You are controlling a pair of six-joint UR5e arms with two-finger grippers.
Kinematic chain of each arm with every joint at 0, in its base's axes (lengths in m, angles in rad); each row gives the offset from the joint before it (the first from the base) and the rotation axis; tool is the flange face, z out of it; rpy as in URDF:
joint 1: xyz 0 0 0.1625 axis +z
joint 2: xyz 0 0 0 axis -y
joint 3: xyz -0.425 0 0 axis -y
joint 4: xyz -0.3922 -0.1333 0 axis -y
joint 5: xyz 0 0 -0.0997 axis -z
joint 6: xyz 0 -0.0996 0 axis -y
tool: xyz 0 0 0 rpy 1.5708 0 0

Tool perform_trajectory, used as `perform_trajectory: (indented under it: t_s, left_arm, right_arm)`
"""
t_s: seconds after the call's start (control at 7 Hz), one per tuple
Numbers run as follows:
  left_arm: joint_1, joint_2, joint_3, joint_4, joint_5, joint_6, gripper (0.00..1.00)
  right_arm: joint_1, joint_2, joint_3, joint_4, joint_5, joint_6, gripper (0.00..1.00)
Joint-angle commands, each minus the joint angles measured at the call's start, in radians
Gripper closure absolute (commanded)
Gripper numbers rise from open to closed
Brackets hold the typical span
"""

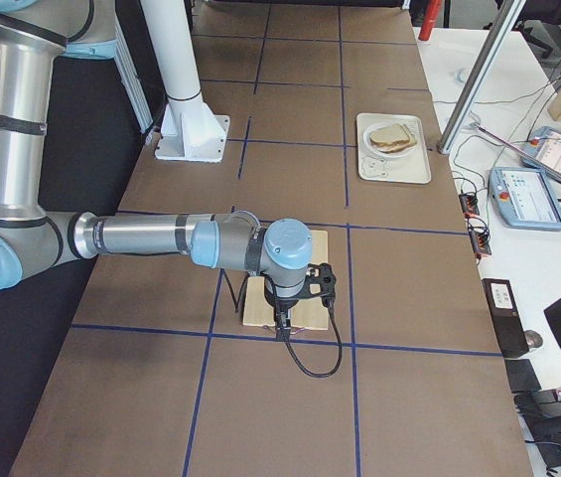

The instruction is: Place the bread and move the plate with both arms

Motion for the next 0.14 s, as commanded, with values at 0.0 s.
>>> perform_trajectory:
  t_s: [0.0]
  left_arm:
    - [0.0, 0.0, 0.0, 0.0, 0.0, 0.0, 0.0]
  right_arm:
    - [0.0, 0.0, 0.0, 0.0, 0.0, 0.001, 0.0]
